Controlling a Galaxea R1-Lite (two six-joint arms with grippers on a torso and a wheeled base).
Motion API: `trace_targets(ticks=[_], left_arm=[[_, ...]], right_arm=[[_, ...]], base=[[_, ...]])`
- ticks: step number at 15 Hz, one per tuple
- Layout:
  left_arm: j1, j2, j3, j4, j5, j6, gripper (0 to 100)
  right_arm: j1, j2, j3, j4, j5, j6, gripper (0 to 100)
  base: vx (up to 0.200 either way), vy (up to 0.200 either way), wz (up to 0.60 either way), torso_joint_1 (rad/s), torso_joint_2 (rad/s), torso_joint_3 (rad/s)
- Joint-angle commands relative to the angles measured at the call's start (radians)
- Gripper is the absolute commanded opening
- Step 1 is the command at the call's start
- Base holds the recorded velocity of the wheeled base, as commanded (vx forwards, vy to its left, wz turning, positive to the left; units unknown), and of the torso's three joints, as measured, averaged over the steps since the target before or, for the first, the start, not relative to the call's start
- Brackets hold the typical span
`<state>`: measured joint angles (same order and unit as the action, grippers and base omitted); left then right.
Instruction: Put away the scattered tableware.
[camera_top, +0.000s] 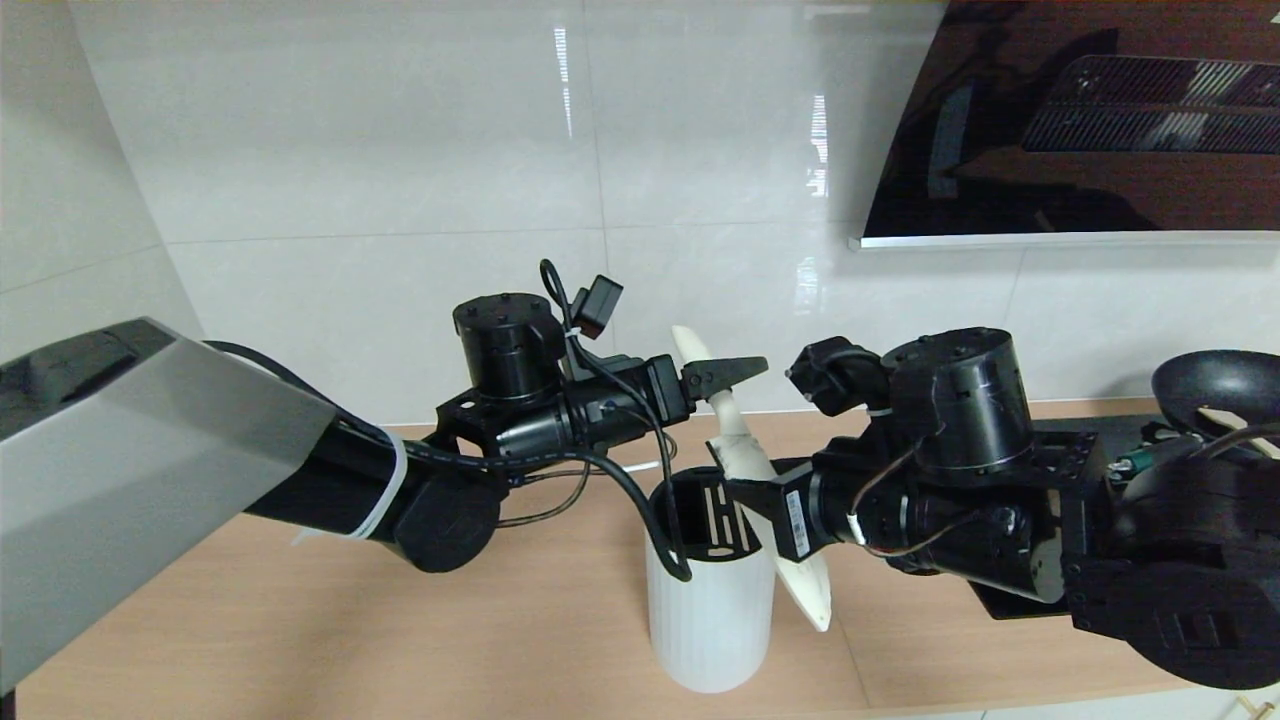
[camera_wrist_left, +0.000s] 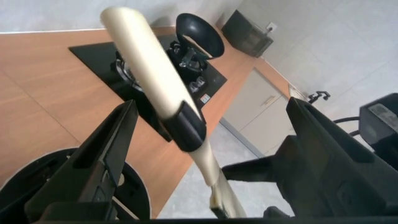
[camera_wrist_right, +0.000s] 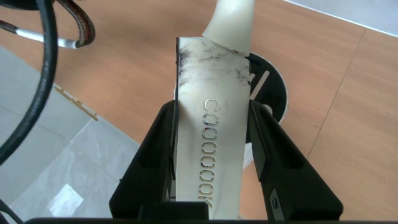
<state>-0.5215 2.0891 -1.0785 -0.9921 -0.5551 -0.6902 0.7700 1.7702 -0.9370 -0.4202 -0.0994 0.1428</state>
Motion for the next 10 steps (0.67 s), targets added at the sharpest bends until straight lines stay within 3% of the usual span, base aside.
trace_targets(ticks=[1,3,4,10], left_arm=[[-0.002,0.011,-0.003,0.000,0.000,0.000,100],[-0.002,0.014,-0.006,0.000,0.000,0.000,100],[-0.002,0.014,-0.008,0.000,0.000,0.000,0],[-0.002,0.023,-0.008,0.000,0.000,0.000,0]], right_arm=[[0.005,0.002,0.004,0.000,0.000,0.000,0],[0.008,0.003,0.004,0.000,0.000,0.000,0],[0.008,0.003,0.004,0.000,0.000,-0.002,0],[0.008,0.006,0.001,-0.002,-0.002,-0.002,0]], base=[[0.000,0.000,0.00,0.000,0.00,0.000],[0.000,0.000,0.00,0.000,0.00,0.000],[0.000,0.000,0.00,0.000,0.00,0.000],[0.000,0.000,0.00,0.000,0.00,0.000]])
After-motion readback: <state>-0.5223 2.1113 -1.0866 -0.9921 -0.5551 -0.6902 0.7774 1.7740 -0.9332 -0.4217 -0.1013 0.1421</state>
